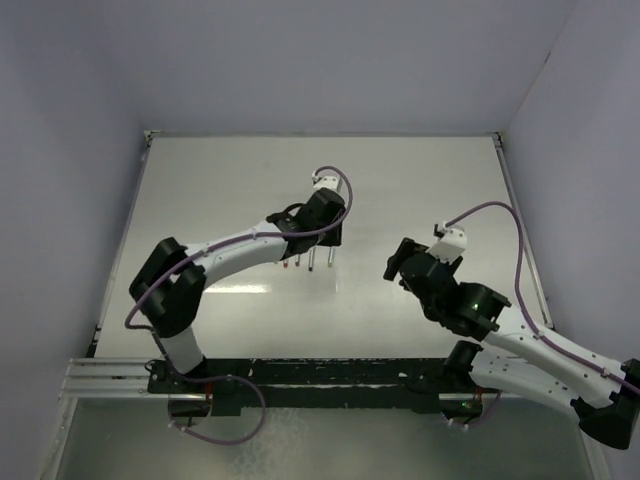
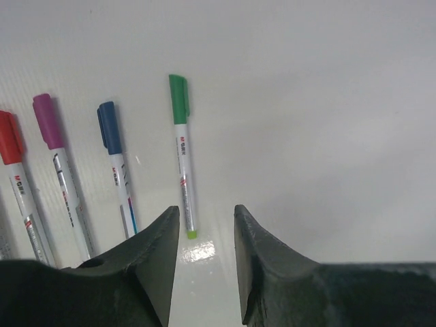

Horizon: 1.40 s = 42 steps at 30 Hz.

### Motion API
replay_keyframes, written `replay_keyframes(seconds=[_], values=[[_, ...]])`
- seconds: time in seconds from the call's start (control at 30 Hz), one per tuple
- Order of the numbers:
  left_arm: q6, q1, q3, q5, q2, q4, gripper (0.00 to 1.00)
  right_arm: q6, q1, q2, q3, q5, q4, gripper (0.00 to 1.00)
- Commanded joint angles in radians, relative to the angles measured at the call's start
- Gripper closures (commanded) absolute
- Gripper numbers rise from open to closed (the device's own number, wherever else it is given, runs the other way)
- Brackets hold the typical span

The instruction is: Insert the pens into the pen caps

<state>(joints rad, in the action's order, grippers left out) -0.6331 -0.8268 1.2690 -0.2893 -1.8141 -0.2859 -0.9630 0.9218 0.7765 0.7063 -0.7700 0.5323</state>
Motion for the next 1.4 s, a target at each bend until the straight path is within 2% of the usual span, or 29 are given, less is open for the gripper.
replay_keyframes(seconds=[0.0,0.17,0.2,0.23,0.33,0.4,0.5,0.57,0.7,0.87,0.93,1.0,1.17,1.37], values=[[0.059,0.005,-0.052,0.028,0.219,0.097,0.57,-0.07,0.0,-0.015,0.027,-0.109,0.107,0.13],[0.054,0.006,-0.213,-0.04,0.406,0.111,0.25,-0.118,0.0,-0.047,0.025,-0.18,0.208,0.0],[0.053,0.007,-0.24,-0.058,0.441,0.105,0.08,-0.118,-0.001,-0.057,0.019,-0.193,0.216,0.0],[0.055,0.008,-0.262,-0.073,0.477,0.095,0.0,-0.123,-0.005,-0.065,0.019,-0.208,0.23,0.0],[0.063,0.011,-0.313,-0.112,0.57,0.055,0.01,-0.137,-0.054,-0.065,0.024,-0.236,0.275,0.0],[0.07,0.02,-0.34,-0.121,0.622,0.026,0.01,-0.083,-0.126,-0.07,0.021,-0.223,0.238,0.0],[0.078,0.049,-0.381,-0.099,0.689,-0.004,0.01,0.119,-0.289,-0.092,-0.004,-0.088,0.084,0.0],[0.074,0.07,-0.404,-0.102,0.732,-0.034,0.01,0.189,-0.392,-0.094,-0.017,-0.011,0.007,0.0],[0.072,0.139,-0.442,-0.129,0.808,-0.126,0.01,0.268,-0.565,-0.029,-0.016,0.114,-0.071,0.0],[0.102,0.265,-0.495,-0.104,0.9,-0.172,0.01,0.328,-0.873,0.033,-0.05,0.428,-0.188,0.0],[0.081,0.29,-0.5,-0.094,0.897,-0.19,0.01,0.329,-0.958,0.039,-0.063,0.511,-0.211,0.0],[0.046,0.312,-0.491,-0.085,0.862,-0.233,0.01,0.332,-0.996,0.039,-0.067,0.537,-0.216,0.0],[-0.025,0.316,-0.487,-0.116,0.793,-0.26,0.01,0.342,-1.0,-0.006,-0.081,0.528,-0.22,0.0],[-0.036,0.316,-0.504,-0.139,0.834,-0.235,0.01,0.345,-1.0,-0.044,-0.085,0.516,-0.22,0.0]])
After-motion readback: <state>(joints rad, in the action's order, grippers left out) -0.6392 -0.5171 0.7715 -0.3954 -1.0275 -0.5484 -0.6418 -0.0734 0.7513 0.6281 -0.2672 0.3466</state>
